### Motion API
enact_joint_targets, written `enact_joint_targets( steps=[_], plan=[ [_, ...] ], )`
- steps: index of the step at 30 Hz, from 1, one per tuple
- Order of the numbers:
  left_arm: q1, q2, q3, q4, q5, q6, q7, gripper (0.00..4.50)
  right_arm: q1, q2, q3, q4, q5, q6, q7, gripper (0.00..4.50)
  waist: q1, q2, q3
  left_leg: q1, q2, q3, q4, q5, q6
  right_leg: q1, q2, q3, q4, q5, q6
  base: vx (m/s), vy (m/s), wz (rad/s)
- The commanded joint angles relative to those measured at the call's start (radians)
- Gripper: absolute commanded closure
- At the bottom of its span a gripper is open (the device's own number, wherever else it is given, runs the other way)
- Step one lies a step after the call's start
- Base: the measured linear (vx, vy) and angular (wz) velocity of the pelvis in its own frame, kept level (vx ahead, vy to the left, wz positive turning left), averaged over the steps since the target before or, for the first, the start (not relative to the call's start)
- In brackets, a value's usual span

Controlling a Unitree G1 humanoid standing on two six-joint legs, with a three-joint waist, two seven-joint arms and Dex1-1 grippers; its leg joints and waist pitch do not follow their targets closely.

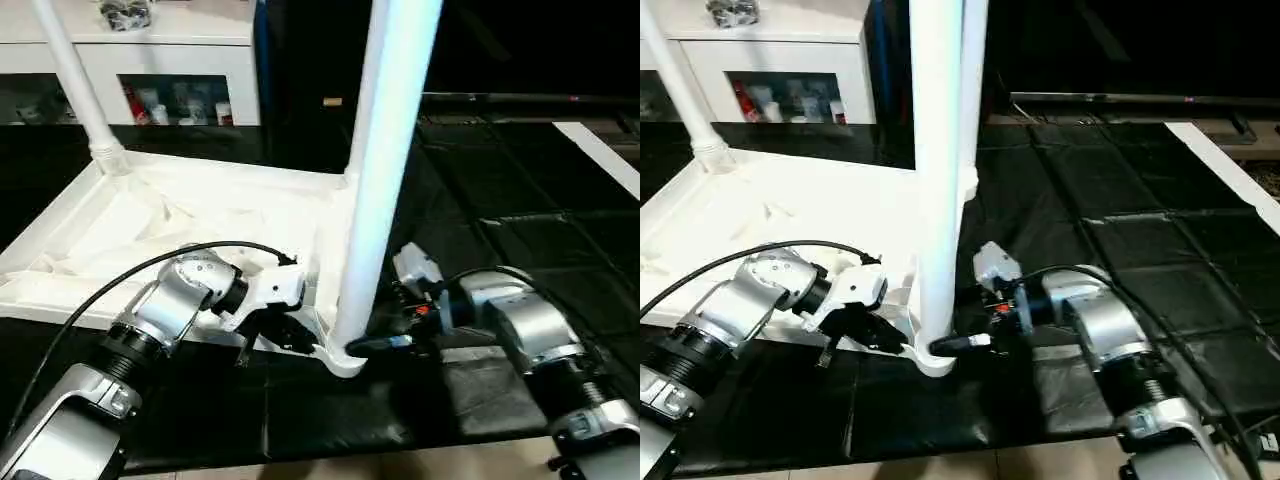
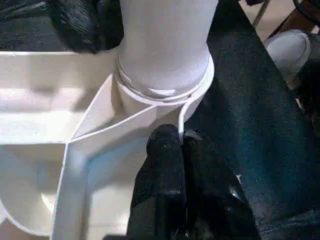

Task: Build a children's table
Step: Rotate leg to tighten

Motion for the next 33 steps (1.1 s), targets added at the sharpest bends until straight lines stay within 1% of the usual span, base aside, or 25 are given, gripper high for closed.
enact_joint_targets(
  steps=[1, 2, 3, 4, 7, 8, 9, 11, 14, 17, 18, 19, 21, 22, 23, 24, 25, 26, 27, 28, 29, 30, 31, 32, 33],
  plan=[
    [0.019, -0.003, -0.060, -0.009, 0.022, -0.005, -0.040, 4.50, -0.022, -0.001, 0.010, 0.006, 0.010, 0.013, 0.020, 1.27, -0.002, -0.004, -0.063, -0.019, 0.022, 0.013, -0.065, -0.075, 0.064, 0.068, -0.055, 0.057, -0.052, -0.254, -0.189, 0.000, 0.000, 0.00],
    [0.019, -0.003, -0.060, -0.009, 0.022, -0.005, -0.040, 4.50, -0.022, -0.001, 0.010, 0.006, 0.010, 0.013, 0.020, 1.27, -0.001, -0.004, -0.063, -0.018, 0.022, 0.013, -0.065, -0.074, 0.064, 0.068, -0.055, 0.057, -0.052, -0.253, -0.189, 0.000, 0.000, 0.00],
    [0.019, -0.004, -0.060, -0.010, 0.023, -0.005, -0.040, 4.50, -0.026, 0.001, 0.013, 0.013, 0.010, 0.016, 0.025, 1.49, -0.002, -0.006, -0.063, -0.019, 0.022, 0.013, -0.065, -0.075, 0.063, 0.069, -0.056, 0.057, -0.052, -0.255, -0.187, 0.000, 0.000, 0.00],
    [0.020, -0.004, -0.060, -0.010, 0.023, -0.006, -0.040, 4.50, -0.028, 0.002, 0.015, 0.017, 0.011, 0.021, 0.029, 1.59, -0.001, -0.006, -0.062, -0.020, 0.021, 0.013, -0.065, -0.076, 0.062, 0.069, -0.056, 0.057, -0.052, -0.265, -0.183, 0.000, 0.000, 0.00],
    [0.020, -0.004, -0.061, -0.008, 0.024, -0.008, -0.039, 4.50, -0.035, 0.004, 0.019, 0.027, 0.014, 0.028, 0.036, 1.79, -0.001, -0.006, -0.062, -0.020, 0.020, 0.013, -0.064, -0.083, 0.059, 0.068, -0.057, 0.057, -0.055, -0.294, -0.172, 0.000, 0.000, 0.00],
    [0.020, -0.004, -0.061, -0.007, 0.024, -0.009, -0.039, 4.50, -0.038, 0.004, 0.020, 0.030, 0.015, 0.030, 0.038, 1.79, 0.000, -0.006, -0.062, -0.019, 0.021, 0.014, -0.064, -0.082, 0.058, 0.067, -0.057, 0.057, -0.055, -0.296, -0.171, 0.000, 0.000, 0.00],
    [0.019, -0.004, -0.061, -0.006, 0.024, -0.010, -0.038, 4.50, -0.042, 0.006, 0.019, 0.036, 0.016, 0.031, 0.041, 2.03, 0.000, -0.006, -0.062, -0.018, 0.021, 0.014, -0.064, -0.079, 0.057, 0.066, -0.055, 0.058, -0.054, -0.292, -0.172, 0.000, 0.000, 0.00],
    [0.018, -0.005, -0.060, -0.002, 0.024, -0.011, -0.037, 4.50, -0.049, 0.012, 0.019, 0.046, 0.019, 0.036, 0.049, 2.09, 0.000, -0.005, -0.063, -0.019, 0.022, 0.013, -0.063, -0.070, 0.058, 0.067, -0.055, 0.058, -0.050, -0.271, -0.181, 0.000, 0.000, 0.00],
    [0.017, -0.006, -0.058, 0.000, 0.025, -0.010, -0.034, 4.50, -0.052, 0.016, 0.020, 0.050, 0.021, 0.040, 0.052, 2.31, 0.000, -0.006, -0.063, -0.020, 0.021, 0.013, -0.063, -0.069, 0.058, 0.068, -0.055, 0.058, -0.050, -0.268, -0.179, 0.000, 0.000, 0.00],
    [0.016, -0.010, -0.054, 0.006, 0.025, -0.008, -0.026, 4.50, -0.051, 0.019, 0.026, 0.050, 0.025, 0.045, 0.054, 2.35, 0.000, -0.005, -0.062, -0.020, 0.021, 0.013, -0.064, -0.076, 0.055, 0.068, -0.056, 0.057, -0.052, -0.281, -0.175, 0.000, 0.000, 0.00],
    [0.016, -0.010, -0.054, 0.006, 0.025, -0.008, -0.026, 4.50, -0.051, 0.019, 0.026, 0.050, 0.025, 0.045, 0.054, 2.37, -0.001, -0.006, -0.062, -0.021, 0.020, 0.013, -0.063, -0.077, 0.054, 0.068, -0.055, 0.057, -0.052, -0.286, -0.172, 0.000, 0.000, 0.00],
    [0.017, -0.015, -0.048, 0.007, 0.021, 0.000, -0.020, 4.50, -0.046, 0.021, 0.029, 0.044, 0.025, 0.051, 0.051, 2.37, 0.000, -0.004, -0.062, -0.020, 0.020, 0.013, -0.064, -0.077, 0.053, 0.068, -0.055, 0.057, -0.052, -0.288, -0.171, 0.000, 0.000, 0.00],
    [0.019, -0.021, -0.042, 0.008, 0.016, 0.008, -0.009, 4.50, -0.041, 0.023, 0.033, 0.039, 0.023, 0.058, 0.046, 2.39, -0.001, -0.005, -0.062, -0.020, 0.021, 0.013, -0.063, -0.078, 0.053, 0.067, -0.055, 0.057, -0.053, -0.286, -0.172, 0.000, 0.000, 0.00],
    [0.020, -0.033, -0.033, 0.008, 0.008, 0.028, 0.005, 4.50, -0.032, 0.028, 0.033, 0.030, 0.023, 0.067, 0.033, 2.39, -0.001, -0.006, -0.062, -0.020, 0.021, 0.013, -0.064, -0.079, 0.053, 0.068, -0.055, 0.057, -0.052, -0.286, -0.172, 0.000, 0.000, 0.00],
    [0.020, -0.051, -0.019, 0.007, -0.002, 0.061, 0.031, 4.50, -0.021, 0.039, 0.028, 0.017, 0.026, 0.087, 0.003, 2.39, -0.003, 0.008, -0.063, -0.019, 0.021, 0.013, -0.064, -0.082, 0.047, 0.067, -0.054, 0.058, -0.052, -0.269, -0.180, 0.000, 0.000, 0.00],
    [0.019, -0.058, -0.014, 0.007, -0.005, 0.073, 0.042, 4.50, -0.016, 0.043, 0.026, 0.011, 0.027, 0.097, -0.010, 2.39, -0.002, 0.004, -0.062, -0.018, 0.020, 0.013, -0.064, -0.082, 0.046, 0.067, -0.052, 0.057, -0.054, -0.268, -0.179, 0.000, 0.000, 0.00],
    [0.017, -0.074, -0.005, 0.011, -0.008, 0.092, 0.066, 4.50, -0.005, 0.056, 0.022, 0.000, 0.022, 0.102, -0.047, 2.39, -0.002, 0.003, -0.060, -0.014, 0.019, 0.014, -0.064, -0.105, 0.045, 0.065, -0.052, 0.058, -0.058, -0.294, -0.176, 0.000, 0.000, 0.00],
    [0.016, -0.083, -0.001, 0.013, -0.010, 0.101, 0.080, 4.50, 0.002, 0.063, 0.020, -0.007, 0.018, 0.103, -0.070, 2.39, -0.003, 0.004, -0.059, -0.015, 0.018, 0.015, -0.065, -0.109, 0.043, 0.066, -0.052, 0.058, -0.060, -0.308, -0.169, 0.000, 0.000, 0.00],
    [0.011, -0.106, 0.012, 0.021, -0.013, 0.129, 0.117, 4.50, 0.014, 0.086, 0.014, -0.008, -0.003, 0.102, -0.145, 2.39, -0.003, 0.004, -0.054, -0.011, 0.017, 0.015, -0.067, -0.143, 0.037, 0.061, -0.053, 0.057, -0.070, -0.373, -0.153, 0.000, 0.000, 0.00],
    [0.003, -0.138, 0.036, 0.033, -0.018, 0.162, 0.175, 4.50, 0.025, 0.118, 0.004, -0.003, -0.023, 0.092, -0.228, 2.40, -0.009, 0.007, -0.050, -0.010, 0.014, 0.013, -0.070, -0.180, 0.025, 0.061, -0.051, 0.053, -0.078, -0.446, -0.131, 0.000, 0.000, 0.00],
    [0.003, -0.138, 0.036, 0.033, -0.018, 0.162, 0.175, 4.50, 0.025, 0.118, 0.004, -0.003, -0.023, 0.092, -0.228, 2.42, -0.014, 0.004, -0.048, -0.008, 0.009, 0.010, -0.069, -0.201, 0.013, 0.060, -0.051, 0.049, -0.087, -0.515, -0.097, -0.058, -0.002, 0.01],
    [-0.004, -0.163, 0.056, 0.044, -0.023, 0.187, 0.222, 4.50, 0.030, 0.144, -0.006, 0.004, -0.035, 0.087, -0.290, 2.43, -0.016, 0.004, -0.048, -0.005, 0.006, 0.008, -0.068, -0.216, 0.012, 0.058, -0.052, 0.046, -0.093, -0.554, -0.082, 0.000, 0.000, 0.00],
    [-0.011, -0.184, 0.073, 0.053, -0.026, 0.209, 0.262, 4.50, 0.029, 0.168, -0.018, 0.016, -0.043, 0.093, -0.349, 2.45, -0.023, 0.007, -0.047, -0.009, 0.003, 0.008, -0.066, -0.219, 0.008, 0.058, -0.052, 0.043, -0.100, -0.596, -0.057, 0.000, 0.000, 0.00],
    [-0.020, -0.209, 0.094, 0.063, -0.032, 0.238, 0.310, 4.50, 0.023, 0.201, -0.039, 0.034, -0.048, 0.104, -0.424, 2.45, -0.026, 0.006, -0.046, -0.010, 0.001, 0.006, -0.066, -0.224, 0.007, 0.059, -0.052, 0.039, -0.105, -0.618, -0.043, 0.000, 0.000, 0.00],
    [-0.023, -0.219, 0.104, 0.065, -0.034, 0.253, 0.329, 4.50, 0.019, 0.215, -0.049, 0.042, -0.049, 0.112, -0.457, 2.46, -0.033, 0.007, -0.047, -0.010, -0.002, 0.004, -0.064, -0.234, 0.004, 0.057, -0.051, 0.032, -0.111, -0.646, -0.023, 0.000, 0.000, 0.00]
  ],
)
